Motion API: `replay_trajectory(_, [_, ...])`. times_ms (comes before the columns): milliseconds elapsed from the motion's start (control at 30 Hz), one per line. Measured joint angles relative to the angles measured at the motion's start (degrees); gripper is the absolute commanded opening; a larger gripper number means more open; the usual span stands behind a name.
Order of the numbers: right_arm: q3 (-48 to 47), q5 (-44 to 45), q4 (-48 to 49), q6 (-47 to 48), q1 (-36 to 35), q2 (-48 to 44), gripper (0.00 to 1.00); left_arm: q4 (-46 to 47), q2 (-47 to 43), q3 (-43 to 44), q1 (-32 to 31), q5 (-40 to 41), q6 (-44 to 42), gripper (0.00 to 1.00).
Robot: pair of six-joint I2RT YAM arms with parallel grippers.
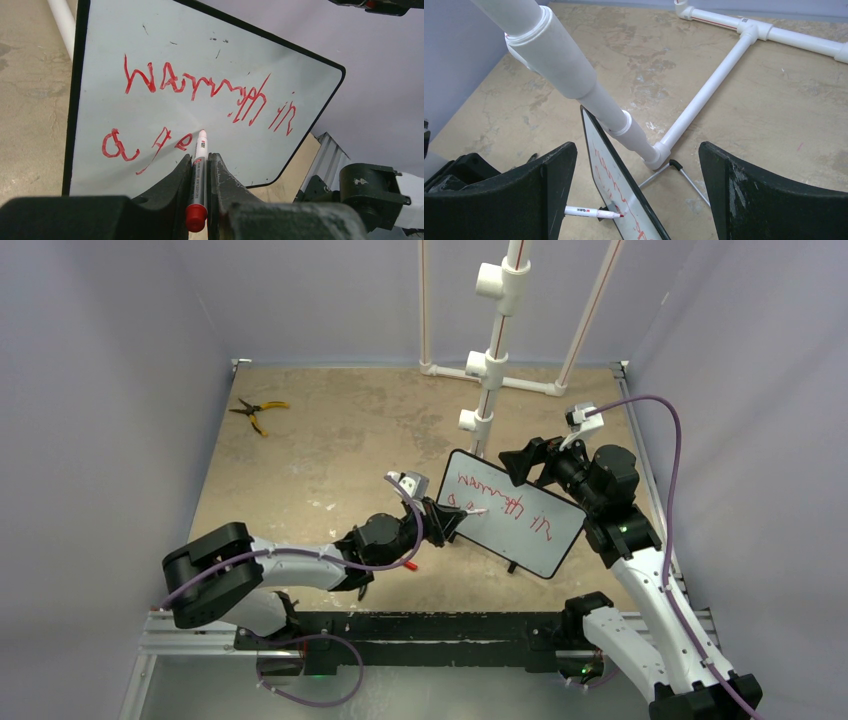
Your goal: Write a sentence on the whiteboard
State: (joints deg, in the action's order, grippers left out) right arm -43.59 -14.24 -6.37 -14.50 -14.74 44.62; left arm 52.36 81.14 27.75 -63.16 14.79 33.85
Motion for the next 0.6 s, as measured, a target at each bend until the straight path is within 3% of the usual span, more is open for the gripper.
replay_trajectory(600, [0.00,0.00,0.00,-0.02,0.00,0.00,0.94,1.03,2.34,0.02,-0.37,-0.46,0.09,0.00])
